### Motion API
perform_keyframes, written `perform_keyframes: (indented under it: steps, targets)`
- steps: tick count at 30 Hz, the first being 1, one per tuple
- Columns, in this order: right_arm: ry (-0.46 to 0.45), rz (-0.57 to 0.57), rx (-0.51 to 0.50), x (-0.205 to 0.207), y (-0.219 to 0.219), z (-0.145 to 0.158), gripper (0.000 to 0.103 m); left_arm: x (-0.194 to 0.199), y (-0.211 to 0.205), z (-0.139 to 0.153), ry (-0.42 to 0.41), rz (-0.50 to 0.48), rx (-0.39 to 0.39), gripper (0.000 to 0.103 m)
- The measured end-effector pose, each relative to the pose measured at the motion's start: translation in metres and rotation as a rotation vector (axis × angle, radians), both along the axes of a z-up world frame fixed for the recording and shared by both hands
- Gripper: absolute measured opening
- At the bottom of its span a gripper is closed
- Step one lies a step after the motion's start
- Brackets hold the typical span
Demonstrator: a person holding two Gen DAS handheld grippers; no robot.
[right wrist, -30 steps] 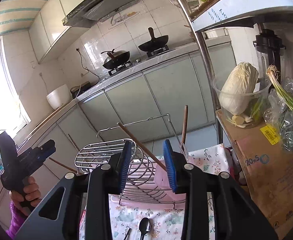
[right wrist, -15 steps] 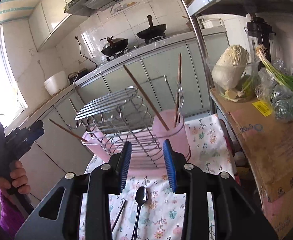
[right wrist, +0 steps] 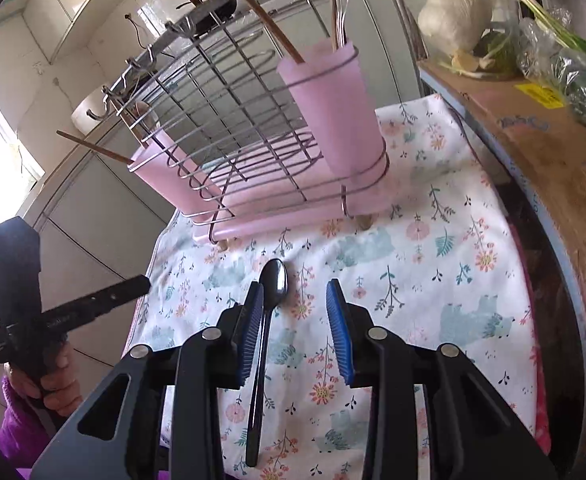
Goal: Organize utensils
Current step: 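Move both tools back down to the black spoon and chopstick on the cloth, then grasp a thin chopstick with the left tool while the right tool grasps the black spoon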
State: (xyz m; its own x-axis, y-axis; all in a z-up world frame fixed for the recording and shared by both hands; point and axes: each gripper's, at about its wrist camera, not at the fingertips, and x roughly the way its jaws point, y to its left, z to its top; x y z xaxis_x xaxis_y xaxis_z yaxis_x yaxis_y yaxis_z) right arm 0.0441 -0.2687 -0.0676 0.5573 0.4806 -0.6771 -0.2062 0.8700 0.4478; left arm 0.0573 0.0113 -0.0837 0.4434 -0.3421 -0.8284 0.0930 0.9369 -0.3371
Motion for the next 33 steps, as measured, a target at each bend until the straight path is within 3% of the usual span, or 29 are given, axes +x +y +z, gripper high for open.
perform_keyframes:
  steps: [3,9,18,21,22,24,33]
  targets:
    - [0.041,0.012,0.012,0.001,-0.001,-0.011,0.033,0.011,-0.010,-0.021,0.095,-0.019,0.028,0.015]
    - [0.087,0.033,0.019,0.005,0.002,-0.023,0.033,0.029,-0.031,-0.038,0.190,-0.041,0.061,0.015]
    - [0.119,0.061,0.020,0.009,0.007,-0.033,0.033,0.050,-0.049,-0.056,0.259,-0.049,0.155,0.015]
    - [0.130,0.066,0.022,0.010,0.009,-0.035,0.033,0.053,-0.049,-0.055,0.251,-0.050,0.164,0.014]
    - [0.133,0.067,0.022,0.011,0.009,-0.036,0.033,0.053,-0.048,-0.055,0.244,-0.046,0.176,0.008]
    - [0.140,0.071,0.024,0.012,0.011,-0.038,0.033,0.051,-0.056,-0.056,0.216,-0.059,0.199,0.004]
    - [0.274,0.178,0.078,0.033,0.036,-0.044,0.033,0.025,-0.024,-0.025,0.071,-0.025,0.098,0.004]
